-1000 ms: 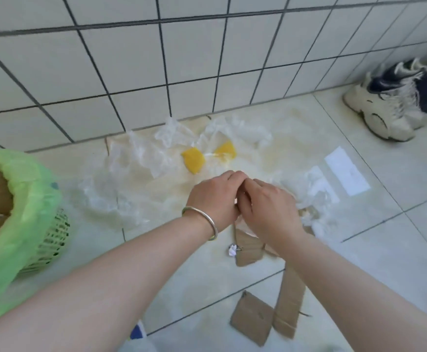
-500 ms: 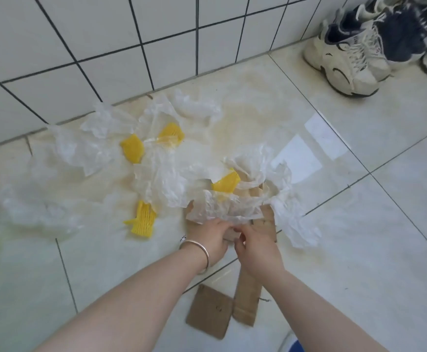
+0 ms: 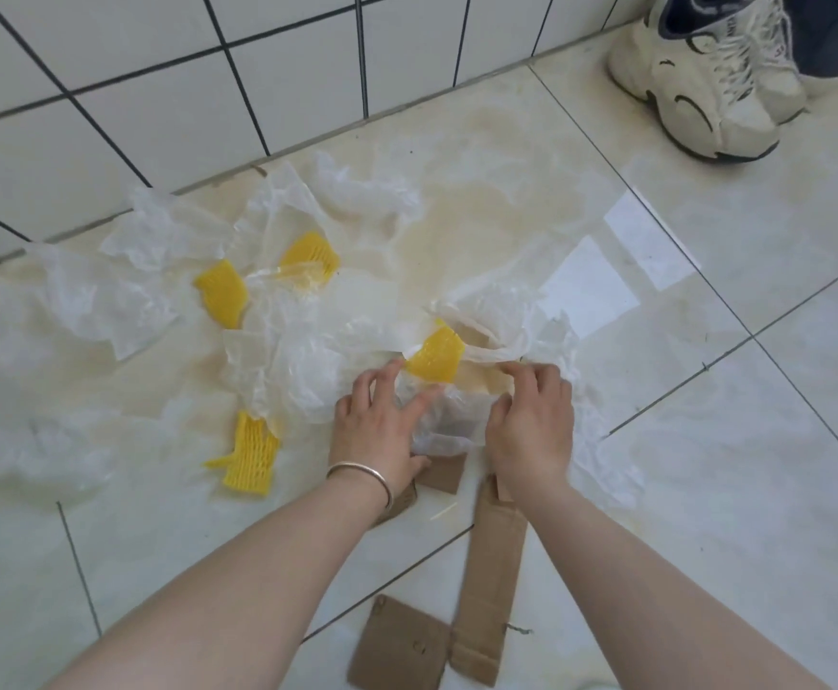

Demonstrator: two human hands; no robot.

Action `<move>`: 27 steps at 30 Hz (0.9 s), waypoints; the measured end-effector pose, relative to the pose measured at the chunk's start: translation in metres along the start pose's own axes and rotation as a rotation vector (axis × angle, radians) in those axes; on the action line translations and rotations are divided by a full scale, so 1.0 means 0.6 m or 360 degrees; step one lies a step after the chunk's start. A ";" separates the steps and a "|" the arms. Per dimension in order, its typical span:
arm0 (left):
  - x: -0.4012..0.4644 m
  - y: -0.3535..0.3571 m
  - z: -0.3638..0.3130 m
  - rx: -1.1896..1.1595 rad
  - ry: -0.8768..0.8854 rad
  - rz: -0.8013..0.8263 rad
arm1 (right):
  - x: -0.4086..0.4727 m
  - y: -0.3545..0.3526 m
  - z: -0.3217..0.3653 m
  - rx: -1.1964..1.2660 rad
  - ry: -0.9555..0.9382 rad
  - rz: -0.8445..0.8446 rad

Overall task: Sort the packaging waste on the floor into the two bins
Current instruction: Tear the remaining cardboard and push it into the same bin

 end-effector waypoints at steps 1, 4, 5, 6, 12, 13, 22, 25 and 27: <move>0.005 0.006 0.000 0.0006 -0.0001 0.0054 | 0.013 0.007 -0.003 -0.0001 0.0012 0.0036; 0.006 0.019 -0.004 -0.0017 0.0044 0.0110 | 0.046 0.028 -0.007 -0.0002 0.0049 0.0154; 0.005 0.023 -0.005 -0.0011 0.0074 0.0120 | 0.053 0.035 -0.006 -0.0006 0.0061 0.0192; 0.005 0.027 -0.004 -0.0018 0.0096 0.0132 | 0.059 0.043 -0.005 -0.0024 0.0069 0.0227; 0.011 0.028 0.021 -0.0413 0.0053 0.0232 | 0.074 0.069 0.003 -0.0402 0.0067 0.0323; 0.011 0.021 0.029 -0.0533 0.0010 0.0233 | 0.075 0.075 0.004 -0.0437 0.0041 0.0362; 0.027 -0.047 0.146 -0.1571 -0.0764 -0.0095 | 0.039 0.098 -0.044 0.0008 0.0434 0.0637; 0.025 -0.039 0.180 -0.2205 -0.1261 -0.0139 | 0.031 0.105 -0.045 0.0328 0.0520 0.0586; 0.029 -0.032 0.169 -0.2412 -0.1326 -0.0005 | 0.025 0.098 -0.041 0.0594 0.0619 0.0461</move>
Point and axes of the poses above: each hand's wrist, its own x-axis towards the middle knuckle, its own y-axis out of the palm, z = x × y, the point moved 10 cm from there along x, towards the middle knuckle, and after that the axes turned 15 degrees about -y, right-handed, at the moved point
